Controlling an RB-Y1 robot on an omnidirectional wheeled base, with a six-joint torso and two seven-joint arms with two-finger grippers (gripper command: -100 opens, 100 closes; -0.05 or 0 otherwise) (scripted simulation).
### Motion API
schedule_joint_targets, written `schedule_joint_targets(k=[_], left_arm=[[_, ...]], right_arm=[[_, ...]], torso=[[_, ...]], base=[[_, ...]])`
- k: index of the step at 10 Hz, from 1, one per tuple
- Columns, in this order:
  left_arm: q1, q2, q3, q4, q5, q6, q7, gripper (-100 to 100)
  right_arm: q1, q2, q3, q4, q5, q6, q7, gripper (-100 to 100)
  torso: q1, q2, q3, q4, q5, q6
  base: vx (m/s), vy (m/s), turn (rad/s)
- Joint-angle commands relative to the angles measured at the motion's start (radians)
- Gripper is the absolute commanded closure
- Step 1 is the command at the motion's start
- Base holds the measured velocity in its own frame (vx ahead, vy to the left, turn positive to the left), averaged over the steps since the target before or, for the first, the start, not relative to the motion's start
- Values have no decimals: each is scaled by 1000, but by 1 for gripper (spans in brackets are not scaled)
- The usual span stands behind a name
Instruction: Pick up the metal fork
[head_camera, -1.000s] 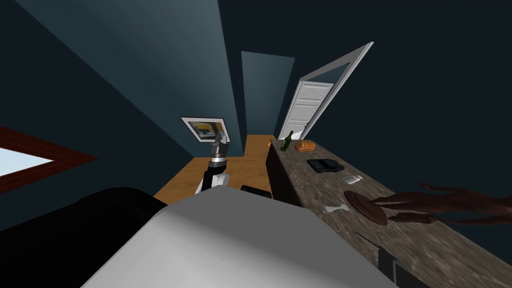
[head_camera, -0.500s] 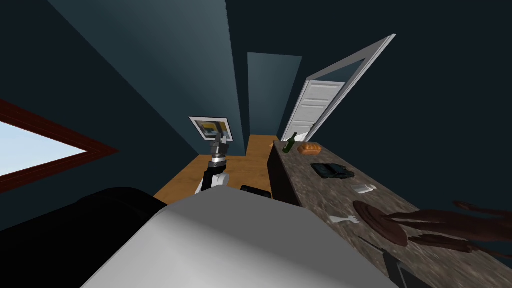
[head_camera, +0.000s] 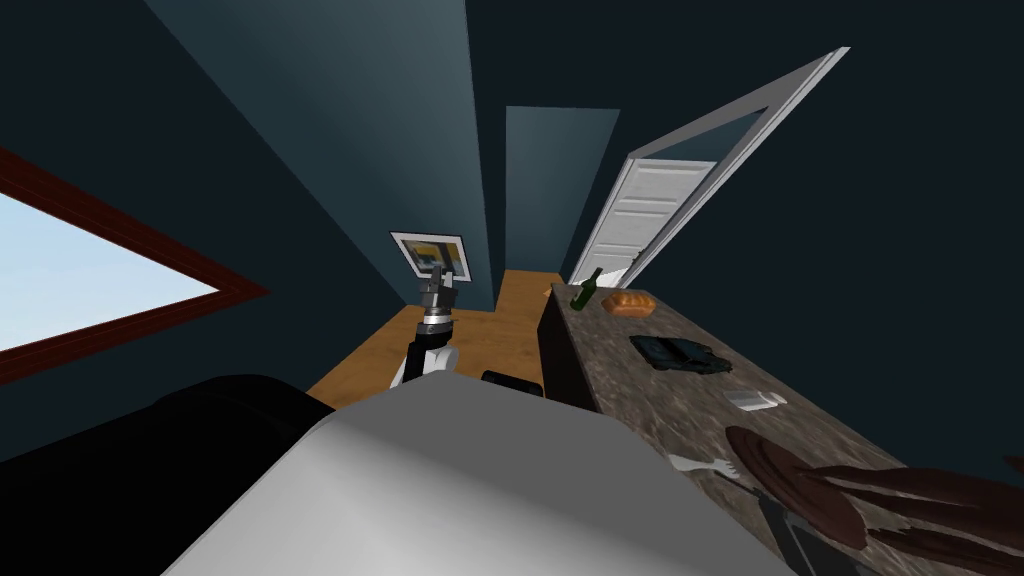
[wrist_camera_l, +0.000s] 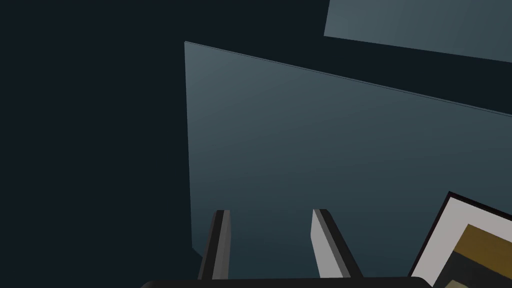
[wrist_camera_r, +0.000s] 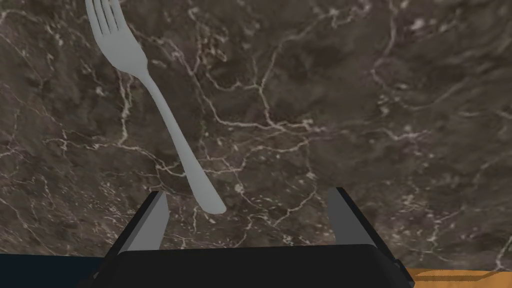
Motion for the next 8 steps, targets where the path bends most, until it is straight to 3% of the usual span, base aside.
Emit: schedule_joint_targets(k=[1,5,6,7,8], left_arm=[[0,0,0,0,0,0,0,0],[0,0,0,0,0,0,0,0],[0,0,0,0,0,0,0,0],[0,0,0,0,0,0,0,0],[0,0,0,0,0,0,0,0]], right_arm=[[18,-39,-12,23,4,1,24,-100],[72,-133,-62,82,15,6,78,-100],[58,-120,-48,72,10,7,69,-100],[59,-123,-50,73,10,8,73,0],[52,-151,-48,65,-2,32,70,-100]], torso=[[0,0,0,0,0,0],[1,0,0,0,0,0],[1,0,0,0,0,0],[2,1,0,0,1,0],[3,2,1,0,1,0]], base=[[20,-31,73],[23,-34,111],[14,-19,26],[0,0,0],[-10,-14,-57]])
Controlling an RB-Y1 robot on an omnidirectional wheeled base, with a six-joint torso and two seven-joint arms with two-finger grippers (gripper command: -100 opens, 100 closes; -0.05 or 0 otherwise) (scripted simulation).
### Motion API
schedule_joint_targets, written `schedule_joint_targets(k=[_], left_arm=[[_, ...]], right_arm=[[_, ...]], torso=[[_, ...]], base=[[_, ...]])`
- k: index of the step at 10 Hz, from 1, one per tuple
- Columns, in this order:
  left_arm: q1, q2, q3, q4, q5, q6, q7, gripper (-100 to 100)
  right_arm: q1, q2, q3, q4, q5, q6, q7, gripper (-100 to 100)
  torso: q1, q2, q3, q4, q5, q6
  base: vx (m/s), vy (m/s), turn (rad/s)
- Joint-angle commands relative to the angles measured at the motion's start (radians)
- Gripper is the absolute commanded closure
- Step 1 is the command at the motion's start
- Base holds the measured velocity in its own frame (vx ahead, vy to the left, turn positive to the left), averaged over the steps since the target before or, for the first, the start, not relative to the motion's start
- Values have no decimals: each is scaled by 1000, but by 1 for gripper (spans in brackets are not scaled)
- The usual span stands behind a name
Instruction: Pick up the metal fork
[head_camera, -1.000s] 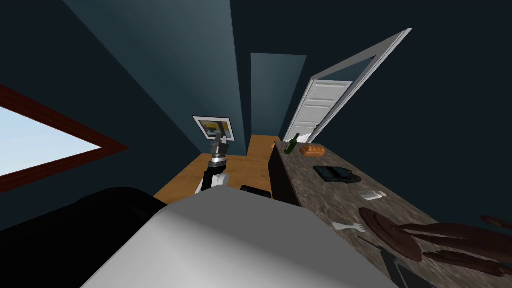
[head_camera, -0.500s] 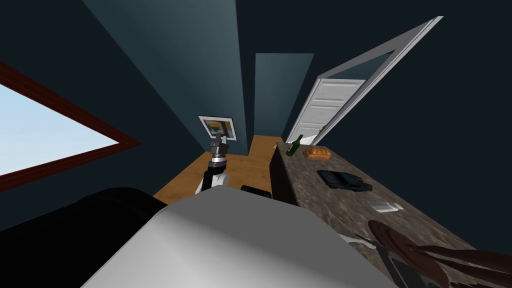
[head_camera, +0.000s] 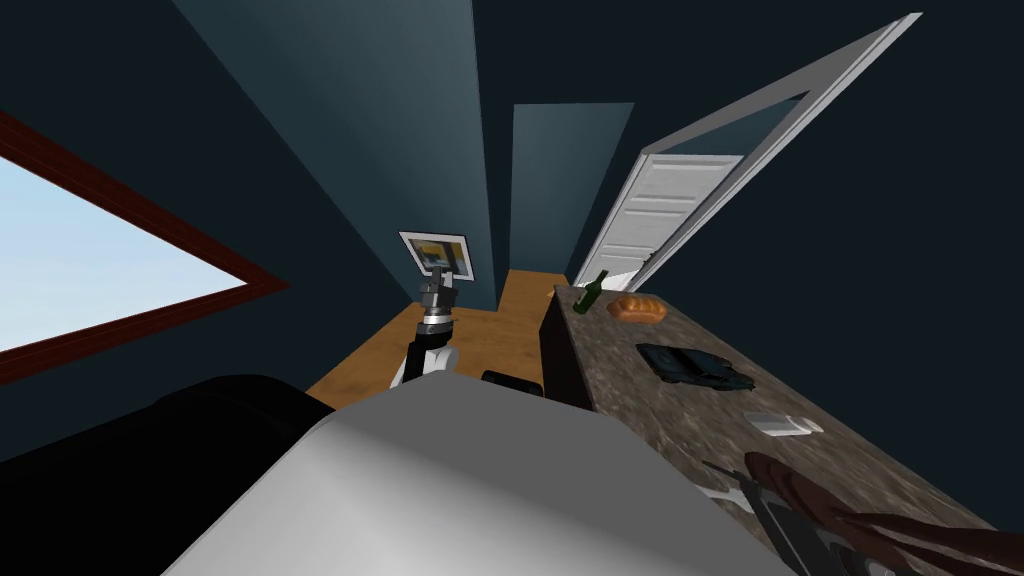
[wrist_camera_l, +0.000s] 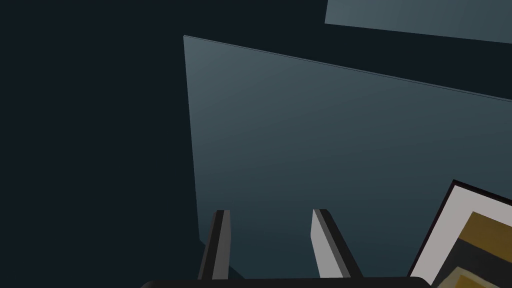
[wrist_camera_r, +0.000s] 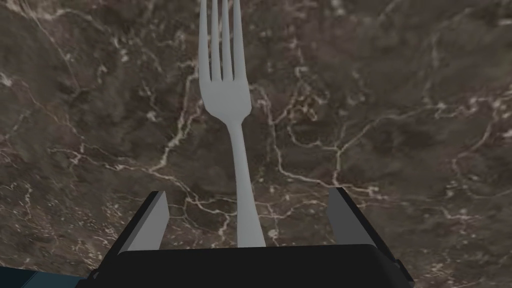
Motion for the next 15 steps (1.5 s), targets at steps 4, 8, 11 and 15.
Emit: schedule_joint_targets(k=[4,8,11,15], left_arm=[[0,0,0,0,0,0,0,0],[0,0,0,0,0,0,0,0],[0,0,0,0,0,0,0,0],[0,0,0,0,0,0,0,0]], right_arm=[[-19,-93,2,-30,-39,84,-11,-100],[-23,-97,5,-33,-43,91,-8,100],[-25,-97,3,-32,-43,91,-7,100],[-2,-24,-3,-10,-8,25,-5,100]], torso=[[-1,1,1,0,0,0],[1,0,0,0,0,0],[-1,2,1,0,-3,2],[1,1,0,-1,-2,2]], base=[[-24,-28,-58],[-8,-12,-7],[0,0,0],[15,24,51]])
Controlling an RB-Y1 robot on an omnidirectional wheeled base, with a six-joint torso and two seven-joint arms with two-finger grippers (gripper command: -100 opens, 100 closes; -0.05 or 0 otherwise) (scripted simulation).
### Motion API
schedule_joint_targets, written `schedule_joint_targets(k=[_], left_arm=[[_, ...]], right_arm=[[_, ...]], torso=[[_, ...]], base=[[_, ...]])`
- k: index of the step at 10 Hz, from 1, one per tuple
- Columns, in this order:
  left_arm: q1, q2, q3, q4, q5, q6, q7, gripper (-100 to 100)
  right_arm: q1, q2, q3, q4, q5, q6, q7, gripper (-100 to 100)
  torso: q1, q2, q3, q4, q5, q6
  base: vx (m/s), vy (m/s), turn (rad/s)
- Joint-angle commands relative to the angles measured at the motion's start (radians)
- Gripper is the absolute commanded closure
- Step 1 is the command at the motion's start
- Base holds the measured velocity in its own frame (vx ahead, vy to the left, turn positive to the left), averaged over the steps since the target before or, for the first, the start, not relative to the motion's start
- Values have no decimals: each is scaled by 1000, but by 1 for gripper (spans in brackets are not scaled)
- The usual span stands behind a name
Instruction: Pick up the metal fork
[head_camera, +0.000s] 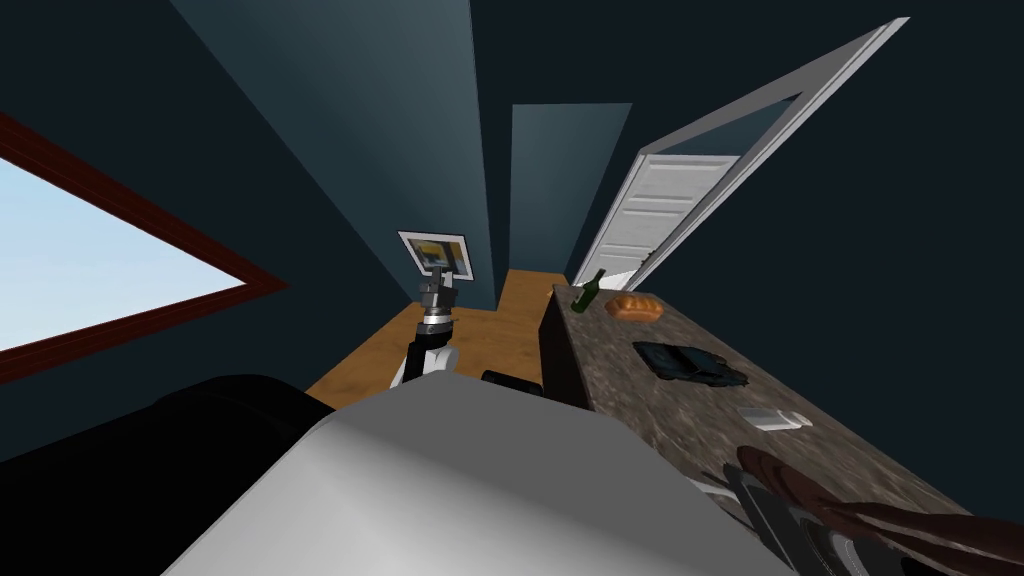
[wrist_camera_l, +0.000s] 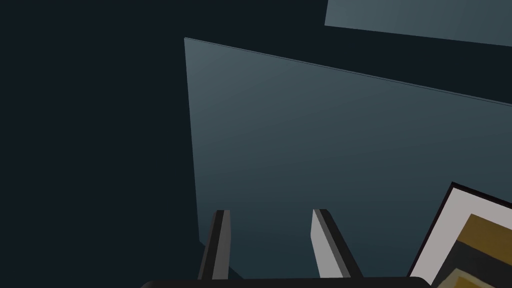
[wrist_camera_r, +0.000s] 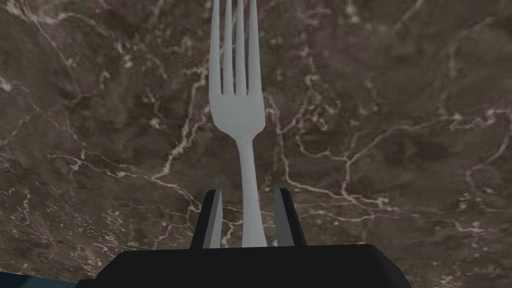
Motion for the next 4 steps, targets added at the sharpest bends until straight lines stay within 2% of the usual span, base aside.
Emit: schedule_joint_targets(k=[1,2,3,4], left_arm=[[0,0,0,0,0,0,0,0],[0,0,0,0,0,0,0,0],[0,0,0,0,0,0,0,0],[0,0,0,0,0,0,0,0]], right_arm=[[7,32,0,7,13,-28,4,100],[14,60,-2,15,26,-52,7,100],[2,41,8,14,12,-37,10,100],[1,44,10,17,12,-43,13,0]], torso=[[0,0,0,0,0,0],[0,0,0,0,0,0],[0,0,0,0,0,0],[-1,0,0,0,-1,0]], base=[[30,35,47],[30,30,54],[12,10,2],[0,0,0]])
